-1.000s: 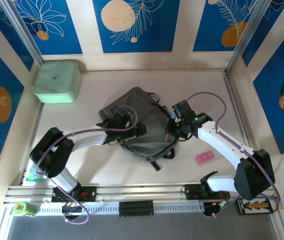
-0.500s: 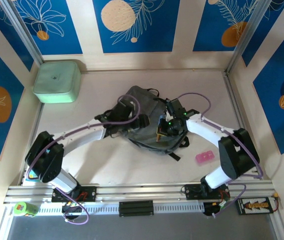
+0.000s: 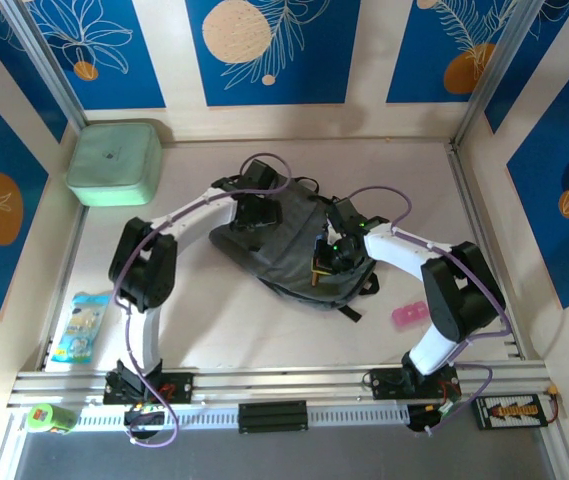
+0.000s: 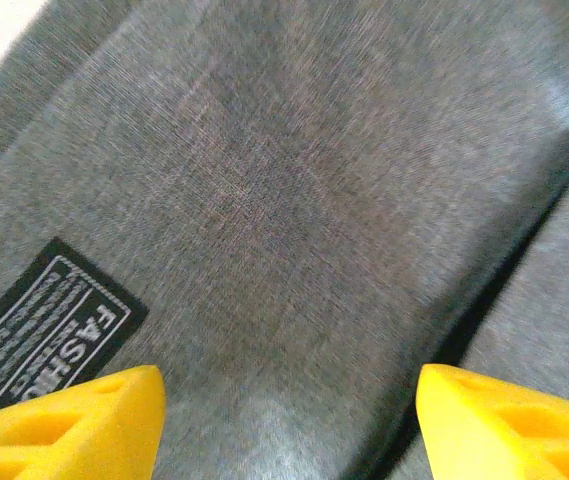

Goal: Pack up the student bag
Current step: Open the student bag at the center of the table.

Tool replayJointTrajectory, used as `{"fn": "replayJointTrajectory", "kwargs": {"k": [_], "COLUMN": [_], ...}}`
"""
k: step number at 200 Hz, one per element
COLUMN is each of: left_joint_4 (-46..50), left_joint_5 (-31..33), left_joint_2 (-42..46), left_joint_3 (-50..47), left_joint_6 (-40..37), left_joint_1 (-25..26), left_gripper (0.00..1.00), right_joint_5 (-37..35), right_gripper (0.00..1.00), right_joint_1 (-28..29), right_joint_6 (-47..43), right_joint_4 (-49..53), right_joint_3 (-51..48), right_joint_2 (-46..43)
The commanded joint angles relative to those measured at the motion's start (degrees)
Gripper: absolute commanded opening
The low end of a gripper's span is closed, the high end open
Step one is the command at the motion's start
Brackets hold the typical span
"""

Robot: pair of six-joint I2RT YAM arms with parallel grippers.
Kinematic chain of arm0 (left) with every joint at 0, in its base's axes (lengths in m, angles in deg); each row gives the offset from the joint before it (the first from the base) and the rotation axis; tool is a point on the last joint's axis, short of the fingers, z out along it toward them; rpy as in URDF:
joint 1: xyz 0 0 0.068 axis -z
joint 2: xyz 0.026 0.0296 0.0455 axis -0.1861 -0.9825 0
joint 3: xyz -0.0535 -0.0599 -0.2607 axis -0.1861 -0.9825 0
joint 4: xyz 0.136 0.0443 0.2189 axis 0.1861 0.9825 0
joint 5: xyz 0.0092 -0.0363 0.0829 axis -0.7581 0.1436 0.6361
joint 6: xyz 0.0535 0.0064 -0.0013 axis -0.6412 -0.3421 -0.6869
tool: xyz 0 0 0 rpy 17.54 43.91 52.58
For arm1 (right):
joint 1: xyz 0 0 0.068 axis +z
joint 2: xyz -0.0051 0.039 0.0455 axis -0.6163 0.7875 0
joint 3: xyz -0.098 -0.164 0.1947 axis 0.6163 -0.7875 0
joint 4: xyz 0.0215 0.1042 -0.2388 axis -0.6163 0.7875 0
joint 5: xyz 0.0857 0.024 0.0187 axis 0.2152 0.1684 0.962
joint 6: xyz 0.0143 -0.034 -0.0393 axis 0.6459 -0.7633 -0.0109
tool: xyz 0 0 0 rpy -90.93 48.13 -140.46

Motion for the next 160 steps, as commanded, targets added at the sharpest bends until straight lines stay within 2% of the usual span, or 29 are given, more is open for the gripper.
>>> {"fn": "replayJointTrajectory", "kwargs": {"k": [1,17,37,68,117,160], "left_joint_4": [5.1,5.8,7.6,9.4,9.8,6.7], "left_joint_5": [-0.3,-0.3,-0.3,0.5,0.7,-2.6], "left_joint_2": [-3.2,-5.3,-7.9,-9.8,-10.1,-4.5], "left_joint_3": [4.2,5.7,7.1,7.2,7.7,7.2], "left_joint_6": [-0.6,0.6,2.9,5.3,5.4,4.0], "left_joint_1": [0.0,0.5,1.2,1.3,1.1,0.5], "left_gripper": [0.68,0.66,0.46,0.4,0.0,0.0], "right_joint_5": [-1.4,-1.3,-1.4,-1.7,-3.1,-1.1], "right_gripper": [0.01,0.01,0.01,0.01,0.0,0.0], "right_joint_1": [0.0,0.1,0.2,0.3,-0.2,-1.6], "right_joint_6": [-0.8,-0.7,-0.6,-0.5,-0.7,-2.2], "right_joint_4": [2.0,1.8,1.7,1.7,2.5,3.2], "right_joint_3": [0.7,0.8,0.8,1.0,1.2,3.1], "right_joint_2": [1.7,2.1,2.6,3.2,1.9,-2.2]}}
